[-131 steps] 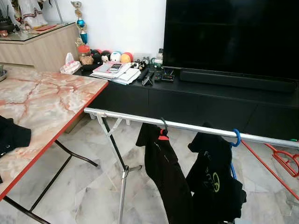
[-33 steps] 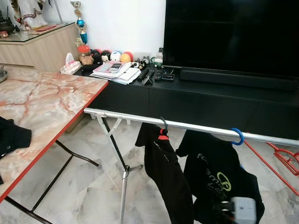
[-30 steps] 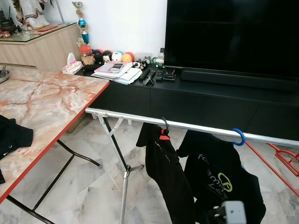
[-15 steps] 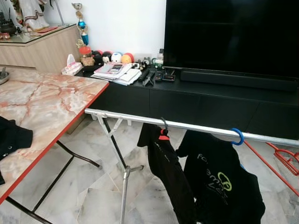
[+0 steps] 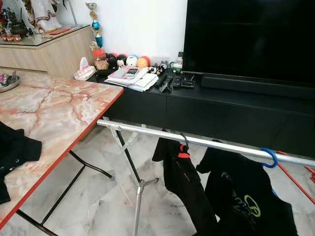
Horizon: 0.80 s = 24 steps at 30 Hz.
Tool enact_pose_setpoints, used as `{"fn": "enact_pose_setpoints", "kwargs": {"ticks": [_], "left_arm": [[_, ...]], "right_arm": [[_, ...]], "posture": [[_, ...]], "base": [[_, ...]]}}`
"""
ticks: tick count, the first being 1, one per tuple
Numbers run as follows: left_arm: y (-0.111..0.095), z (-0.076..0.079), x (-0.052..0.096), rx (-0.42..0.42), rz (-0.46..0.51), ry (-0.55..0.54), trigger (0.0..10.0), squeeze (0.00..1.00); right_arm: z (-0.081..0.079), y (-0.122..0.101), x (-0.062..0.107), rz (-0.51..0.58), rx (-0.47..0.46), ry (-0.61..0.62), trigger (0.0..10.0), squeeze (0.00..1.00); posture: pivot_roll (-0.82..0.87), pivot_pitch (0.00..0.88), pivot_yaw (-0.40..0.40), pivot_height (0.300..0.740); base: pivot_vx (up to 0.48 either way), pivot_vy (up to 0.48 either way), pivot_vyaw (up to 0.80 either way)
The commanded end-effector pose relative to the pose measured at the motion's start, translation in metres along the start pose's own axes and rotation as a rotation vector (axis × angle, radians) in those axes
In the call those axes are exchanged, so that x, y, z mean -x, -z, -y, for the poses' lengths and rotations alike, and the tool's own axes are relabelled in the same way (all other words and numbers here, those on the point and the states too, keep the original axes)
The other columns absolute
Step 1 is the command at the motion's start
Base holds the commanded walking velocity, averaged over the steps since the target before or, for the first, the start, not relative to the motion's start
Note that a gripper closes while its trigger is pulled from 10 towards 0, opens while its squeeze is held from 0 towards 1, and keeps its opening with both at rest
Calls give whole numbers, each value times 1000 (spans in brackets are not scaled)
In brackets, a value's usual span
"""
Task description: Hang hanger
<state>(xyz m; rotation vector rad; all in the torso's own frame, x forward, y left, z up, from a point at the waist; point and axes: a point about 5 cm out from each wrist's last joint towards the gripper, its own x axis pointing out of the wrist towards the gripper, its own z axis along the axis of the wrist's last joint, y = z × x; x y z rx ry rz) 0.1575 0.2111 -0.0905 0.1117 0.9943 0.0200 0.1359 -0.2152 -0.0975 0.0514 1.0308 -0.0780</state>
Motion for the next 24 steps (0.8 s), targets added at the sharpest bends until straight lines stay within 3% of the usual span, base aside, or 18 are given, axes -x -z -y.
{"fn": "enact_pose_setpoints", "kwargs": {"ticks": [1, 8, 15, 20, 24], "left_arm": [[-4, 3, -1, -8, 5, 13, 10000, 0], [-5, 3, -1, -13, 6, 14, 10000, 0], [-5, 5, -1, -12, 11, 21, 10000, 0], [-3, 7, -1, -14, 6, 27, 10000, 0], [-2, 7, -1, -19, 2, 29, 10000, 0]], "right_arm": [[7, 8, 3, -27, -7, 18, 10000, 0], [-8, 10, 0, -34, -3, 3, 10000, 0], [-18, 7, -2, -29, 26, -22, 10000, 0], [0, 0, 0, -1, 23, -2, 10000, 0], [5, -4, 1, 27, 28, -6, 10000, 0]], "posture": [[-34, 0, 37, 740], [-36, 0, 38, 740], [-36, 0, 34, 740], [-36, 0, 30, 740], [-40, 0, 26, 740]], "base": [[255, 0, 0], [283, 0, 0], [0, 0, 0], [0, 0, 0], [0, 0, 0]]}}
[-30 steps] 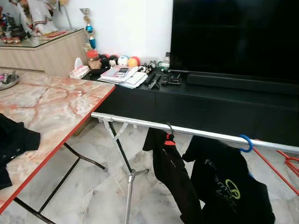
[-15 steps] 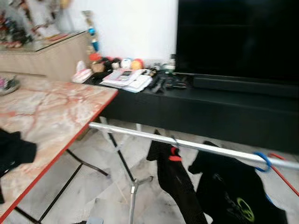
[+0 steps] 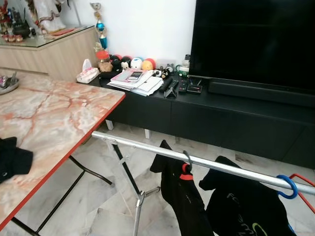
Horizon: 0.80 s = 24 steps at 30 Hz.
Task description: Hang hanger
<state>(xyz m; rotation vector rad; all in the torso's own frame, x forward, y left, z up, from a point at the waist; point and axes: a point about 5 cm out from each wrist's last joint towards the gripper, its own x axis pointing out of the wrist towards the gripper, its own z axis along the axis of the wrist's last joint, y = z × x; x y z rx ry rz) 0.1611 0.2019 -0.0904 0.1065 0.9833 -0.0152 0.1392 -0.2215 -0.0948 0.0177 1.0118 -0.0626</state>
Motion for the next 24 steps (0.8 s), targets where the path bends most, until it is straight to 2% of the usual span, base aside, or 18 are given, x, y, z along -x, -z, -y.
{"fn": "enact_pose_setpoints", "kwargs": {"ticks": [1, 7, 8, 12, 14, 15, 16, 17, 18, 21, 24], "left_arm": [[3, -1, 1, -8, -13, -2, 10000, 0], [8, 1, 1, -15, -25, 5, 10000, 0], [8, 1, 1, -15, -25, 5, 10000, 0], [9, 1, 2, -24, -28, 10, 10000, 0], [9, 2, 2, -27, -29, 12, 10000, 0], [9, 2, 2, -27, -29, 12, 10000, 0], [9, 2, 2, -34, -30, 16, 10000, 0], [9, 2, 2, -34, -30, 16, 10000, 0], [9, 2, 1, -38, -30, 18, 10000, 0], [9, 4, 1, -46, -35, 23, 10000, 0], [9, 4, 1, -50, -38, 25, 10000, 0]], "right_arm": [[-1, -2, 0, 27, -12, -11, 10000, 0], [3, -14, 2, 162, -69, 2, 10000, 0], [3, -14, 2, 162, -69, 2, 10000, 0], [-8, -14, 8, 299, -54, -11, 10000, 0], [-4, -17, 14, 394, -39, 1, 10000, 0], [-4, -17, 14, 394, -39, 1, 10000, 0], [3, -27, 26, 520, -45, 31, 10000, 0], [3, -27, 26, 520, -45, 31, 10000, 0], [5, -32, 33, 570, -46, 42, 10000, 0], [6, -55, 66, 723, -35, 63, 10000, 0], [2, -68, 88, 791, -28, 64, 10000, 0]], "posture": [[-43, 0, 21, 740], [-63, 0, 14, 740], [-63, 0, 14, 740], [-71, 0, 11, 740], [-74, 0, 11, 740], [-74, 0, 11, 740], [-86, 0, 14, 740], [-86, 0, 14, 740], [-89, 0, 15, 740], [-99, 0, 15, 740], [-100, 0, 15, 740]], "base": [[0, 0, 0], [0, 0, 0], [0, 0, 0], [0, 0, 0], [0, 0, 0], [0, 0, 0], [0, 0, 0], [0, 0, 0], [0, 0, 0], [0, 0, 0], [0, 0, 0]]}}
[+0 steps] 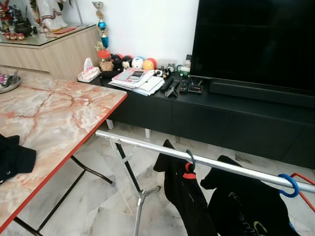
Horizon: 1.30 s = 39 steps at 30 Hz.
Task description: Hang hanger
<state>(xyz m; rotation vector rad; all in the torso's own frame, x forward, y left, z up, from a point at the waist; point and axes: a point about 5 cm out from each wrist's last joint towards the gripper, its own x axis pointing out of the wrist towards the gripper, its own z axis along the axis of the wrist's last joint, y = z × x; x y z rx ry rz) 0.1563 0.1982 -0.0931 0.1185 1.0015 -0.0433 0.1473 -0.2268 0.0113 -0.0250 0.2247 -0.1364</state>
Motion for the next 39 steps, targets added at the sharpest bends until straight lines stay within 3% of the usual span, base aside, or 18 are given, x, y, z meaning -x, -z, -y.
{"fn": "enact_pose_setpoints", "kwargs": {"ticks": [1, 2, 7, 9, 10, 11, 14, 18, 34, 36, 39], "left_arm": [[4, 0, 1, -27, -21, 6, 10000, 0], [5, 0, 1, -28, -24, 7, 10000, 0], [6, -1, 1, -31, -28, 8, 10000, 0], [7, -2, 1, -36, -33, 9, 10000, 0], [7, -2, 1, -36, -34, 9, 10000, 0], [7, -2, 1, -36, -34, 9, 10000, 0], [9, -2, 2, -38, -38, 10, 10000, 0], [9, -2, 2, -29, -39, 11, 10000, 0], [11, -1, 2, -24, -45, 14, 10000, 0], [8, 1, 1, -25, -40, 22, 10000, 0], [6, 3, 0, -27, -34, 28, 10000, 0]], "right_arm": [[-4, -6, -1, 4, -11, -7, 10000, 0], [-8, -16, 9, 29, -11, -1, 10000, 0], [-11, -31, 21, 66, -16, 39, 10000, 0], [-6, -52, 27, 112, 59, 110, 10000, 0], [2, -62, 26, 148, 71, 188, 10000, 0], [2, -62, 26, 148, 71, 188, 10000, 0], [34, -81, 21, 220, 108, 435, 10000, 0], [52, -73, 20, 121, 146, 524, 10000, 0], [50, -54, 24, -49, 118, 511, 10000, 0], [46, -48, 18, -87, 75, 445, 10000, 0], [44, -54, 10, -53, 55, 388, 10000, 0]], "posture": [[-100, 0, 15, 740], [-101, 0, 13, 740], [-104, 0, 14, 740], [-106, 0, 15, 740], [-108, 0, 14, 740], [-108, 0, 14, 740], [-111, 0, 11, 740], [-107, 0, 4, 740], [-103, 0, -3, 740], [-105, 0, -3, 740], [-105, 0, -4, 740]], "base": [[0, 0, 0], [0, 0, 0], [0, 0, 0], [0, 0, 0], [0, 0, 0], [0, 0, 0], [0, 0, 0], [0, 0, 0], [0, 0, 0], [0, 0, 0], [0, 0, 0]]}}
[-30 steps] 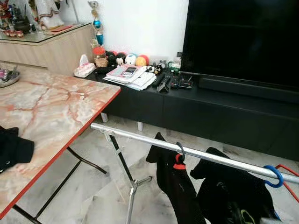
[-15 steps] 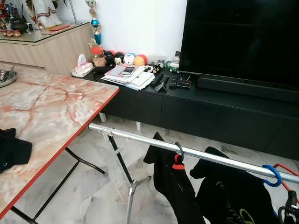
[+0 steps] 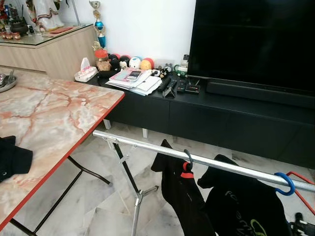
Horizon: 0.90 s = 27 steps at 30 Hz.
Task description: Hang hanger
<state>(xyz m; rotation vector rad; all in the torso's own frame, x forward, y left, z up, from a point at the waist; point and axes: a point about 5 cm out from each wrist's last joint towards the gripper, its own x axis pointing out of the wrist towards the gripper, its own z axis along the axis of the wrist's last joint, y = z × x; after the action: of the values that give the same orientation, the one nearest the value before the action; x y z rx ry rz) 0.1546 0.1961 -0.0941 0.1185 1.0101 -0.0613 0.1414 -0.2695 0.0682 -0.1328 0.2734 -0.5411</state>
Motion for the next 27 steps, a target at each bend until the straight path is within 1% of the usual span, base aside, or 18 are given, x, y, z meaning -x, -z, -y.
{"fn": "enact_pose_setpoints", "kwargs": {"ticks": [1, 2, 5, 6, 7, 9, 14, 16, 18, 19, 20, 21, 22, 25, 26, 27], "left_arm": [[3, 1, 0, -19, -25, 13, 10000, 0], [2, 2, 0, -15, -24, 18, 10000, 0], [2, 3, 0, -14, -24, 22, 10000, 0], [2, 3, 0, -13, -26, 24, 10000, 0], [2, 4, 0, -13, -28, 27, 10000, 0], [2, 5, -1, -11, -34, 35, 10000, 0], [3, 7, -1, -14, -44, 42, 10000, 0], [4, 7, -1, -14, -50, 45, 10000, 0], [5, 7, -1, -11, -54, 48, 10000, 0], [6, 8, 0, -10, -59, 51, 10000, 0], [6, 8, 0, -10, -59, 51, 10000, 0], [6, 8, -1, -11, -63, 50, 10000, 0], [6, 7, -1, -11, -65, 48, 10000, 0], [6, 7, 0, -10, -69, 49, 10000, 0], [7, 8, 0, -11, -72, 51, 10000, 0], [7, 8, 0, -12, -73, 52, 10000, 0]], "right_arm": [[-3, -3, -3, 10, -21, -47, 10000, 0], [-8, -10, -5, 33, -51, -143, 10000, 0], [-12, -16, -5, 49, -46, -256, 10000, 0], [-10, -19, -2, 49, -45, -323, 10000, 0], [-8, -20, 0, 47, -32, -365, 10000, 0], [0, -17, 6, 6, 14, -453, 10000, 0], [17, -14, 5, -32, 74, -521, 10000, 0], [20, -18, 7, -51, 82, -609, 10000, 0], [23, -22, 10, -63, 127, -693, 10000, 0], [31, -24, 11, -91, 164, -744, 10000, 0], [31, -24, 11, -91, 164, -744, 10000, 0], [47, -27, 9, -119, 195, -746, 10000, 0], [57, -28, 7, -141, 193, -731, 10000, 0], [72, -32, 2, -156, 226, -722, 10000, 0], [75, -33, 0, -163, 212, -719, 10000, 0], [77, -33, -3, -157, 226, -708, 10000, 0]], "posture": [[-104, 0, -6, 740], [-105, 0, -8, 740], [-111, 0, -8, 740], [-109, 0, -9, 740], [-110, 0, -10, 740], [-113, 3, -10, 740], [-124, 8, -8, 740], [-125, 7, -8, 740], [-124, 7, -8, 740], [-124, 7, -7, 740], [-124, 7, -7, 740], [-124, 6, -7, 740], [-127, 8, -7, 740], [-131, 9, -5, 740], [-131, 9, -5, 740], [-128, 8, -3, 740]], "base": [[0, 0, 0], [0, 0, 0], [0, 0, 0], [0, 0, 0], [0, 0, 0], [0, 0, 0], [0, 0, 0], [0, 0, 0], [0, 0, 0], [0, 0, 0], [0, 0, 0], [0, 0, 0], [0, 0, 0], [0, 0, 0], [0, 0, 0], [0, 0, 0]]}}
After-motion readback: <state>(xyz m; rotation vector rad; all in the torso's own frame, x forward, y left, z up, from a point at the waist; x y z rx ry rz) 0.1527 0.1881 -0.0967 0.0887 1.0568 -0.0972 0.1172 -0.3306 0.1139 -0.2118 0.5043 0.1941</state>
